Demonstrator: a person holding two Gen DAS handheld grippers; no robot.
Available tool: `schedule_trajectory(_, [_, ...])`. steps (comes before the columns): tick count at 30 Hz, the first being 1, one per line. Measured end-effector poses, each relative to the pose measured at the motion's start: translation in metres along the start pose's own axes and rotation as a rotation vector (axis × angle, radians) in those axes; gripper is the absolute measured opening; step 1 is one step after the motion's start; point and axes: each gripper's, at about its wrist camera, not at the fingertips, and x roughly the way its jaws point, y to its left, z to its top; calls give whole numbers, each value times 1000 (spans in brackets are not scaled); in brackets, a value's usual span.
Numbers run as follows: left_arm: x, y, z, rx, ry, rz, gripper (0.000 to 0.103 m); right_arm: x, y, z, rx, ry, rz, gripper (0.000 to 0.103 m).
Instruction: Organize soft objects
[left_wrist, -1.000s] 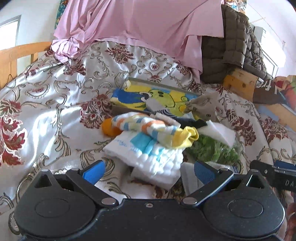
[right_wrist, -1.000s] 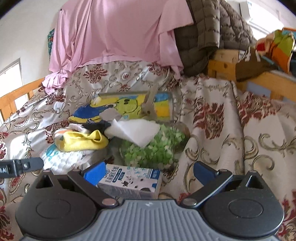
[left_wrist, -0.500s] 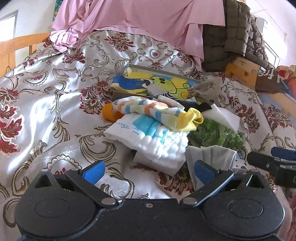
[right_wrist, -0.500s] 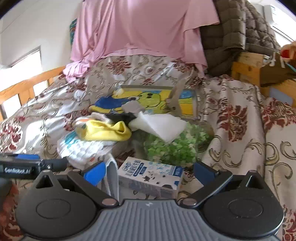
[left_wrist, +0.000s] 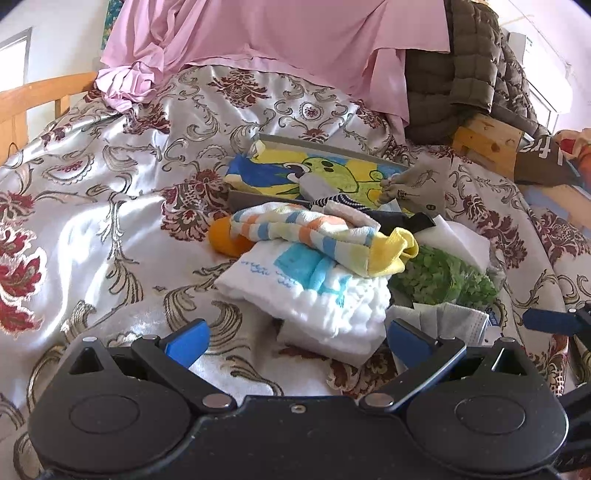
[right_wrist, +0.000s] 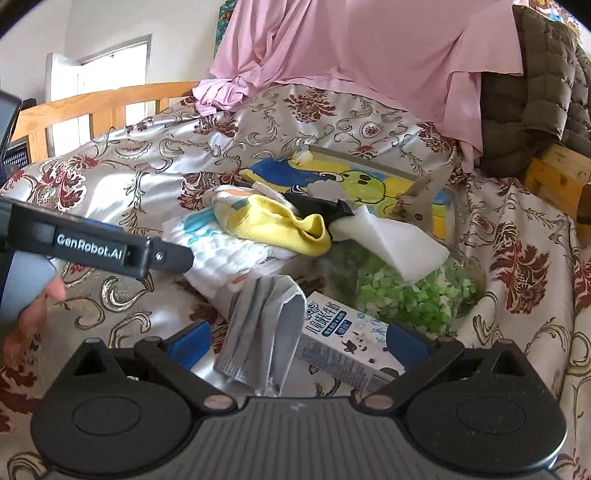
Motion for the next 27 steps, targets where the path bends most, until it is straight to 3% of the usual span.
schedule_trajectory(6, [16,-2,7,10,25,-30,102,9,2,0,-21,-14,6,103])
schedule_trajectory(12, [26,7,13,-84,53,-57,101,21,15,-3,-100,-13,2,103])
schedule_trajectory(16, [30,11,18,-153,68,-87,89,22,24,-5,-149,-23,8,102])
schedule_trajectory(21, [35,17,19,-241,95,-107,72,23,29,-6,-162,-22,32,90])
schedule_trajectory(27, [36,20,20,-252,111,-101,49,30,23,-5,-124,-4,18,79])
